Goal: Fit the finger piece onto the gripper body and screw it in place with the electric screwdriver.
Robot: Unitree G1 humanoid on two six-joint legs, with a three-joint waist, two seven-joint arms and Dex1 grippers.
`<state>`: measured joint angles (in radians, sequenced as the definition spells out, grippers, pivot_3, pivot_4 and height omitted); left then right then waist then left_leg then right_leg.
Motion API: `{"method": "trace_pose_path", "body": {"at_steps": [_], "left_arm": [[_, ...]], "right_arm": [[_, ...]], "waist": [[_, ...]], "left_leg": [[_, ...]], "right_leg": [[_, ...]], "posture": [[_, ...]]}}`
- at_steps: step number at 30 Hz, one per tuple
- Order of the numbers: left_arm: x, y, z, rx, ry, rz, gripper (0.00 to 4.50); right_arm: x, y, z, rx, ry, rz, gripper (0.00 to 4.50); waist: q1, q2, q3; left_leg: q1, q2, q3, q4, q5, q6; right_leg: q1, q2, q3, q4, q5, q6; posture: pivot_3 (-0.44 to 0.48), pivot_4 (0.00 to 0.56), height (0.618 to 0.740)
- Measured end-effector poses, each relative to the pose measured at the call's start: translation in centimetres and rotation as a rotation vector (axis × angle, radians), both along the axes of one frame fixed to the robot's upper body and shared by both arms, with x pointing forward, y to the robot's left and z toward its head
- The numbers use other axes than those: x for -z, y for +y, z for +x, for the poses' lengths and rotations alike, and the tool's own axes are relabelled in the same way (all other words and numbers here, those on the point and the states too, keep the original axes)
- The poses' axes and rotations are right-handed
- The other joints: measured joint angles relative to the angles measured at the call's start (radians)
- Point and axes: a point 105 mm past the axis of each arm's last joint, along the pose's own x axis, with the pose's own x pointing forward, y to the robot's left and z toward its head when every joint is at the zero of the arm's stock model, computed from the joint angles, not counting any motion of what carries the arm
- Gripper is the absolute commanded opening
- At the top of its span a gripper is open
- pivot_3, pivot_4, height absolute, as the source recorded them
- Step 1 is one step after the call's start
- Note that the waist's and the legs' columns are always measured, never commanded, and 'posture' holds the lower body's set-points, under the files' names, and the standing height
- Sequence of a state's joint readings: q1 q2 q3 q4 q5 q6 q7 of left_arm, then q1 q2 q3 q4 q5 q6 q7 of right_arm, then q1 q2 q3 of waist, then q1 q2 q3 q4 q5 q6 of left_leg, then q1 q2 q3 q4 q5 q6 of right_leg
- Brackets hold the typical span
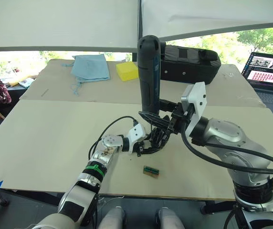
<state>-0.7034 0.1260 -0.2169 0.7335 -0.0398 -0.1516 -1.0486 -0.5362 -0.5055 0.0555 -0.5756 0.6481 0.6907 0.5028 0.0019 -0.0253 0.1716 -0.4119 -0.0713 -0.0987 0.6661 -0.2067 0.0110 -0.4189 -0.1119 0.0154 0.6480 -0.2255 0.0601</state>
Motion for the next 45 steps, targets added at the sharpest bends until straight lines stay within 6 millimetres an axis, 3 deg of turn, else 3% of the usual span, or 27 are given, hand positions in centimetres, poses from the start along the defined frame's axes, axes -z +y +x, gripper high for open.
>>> {"method": "trace_pose_path", "body": {"at_steps": [45], "left_arm": [[-0.03,-0.02,-0.02,0.002,0.003,-0.003,2.3]], "right_arm": [[0.17,0.06,0.27,-0.008,-0.015,-0.035,1.92]], "waist": [[0.0,0.0,0.0]], "left_leg": [[0.0,0.0,0.0,0.0,0.0,0.0]], "right_leg": [[0.0,0.0,0.0,0.0,0.0,0.0]], "posture": [[0.0,0.15,0.74]]}}
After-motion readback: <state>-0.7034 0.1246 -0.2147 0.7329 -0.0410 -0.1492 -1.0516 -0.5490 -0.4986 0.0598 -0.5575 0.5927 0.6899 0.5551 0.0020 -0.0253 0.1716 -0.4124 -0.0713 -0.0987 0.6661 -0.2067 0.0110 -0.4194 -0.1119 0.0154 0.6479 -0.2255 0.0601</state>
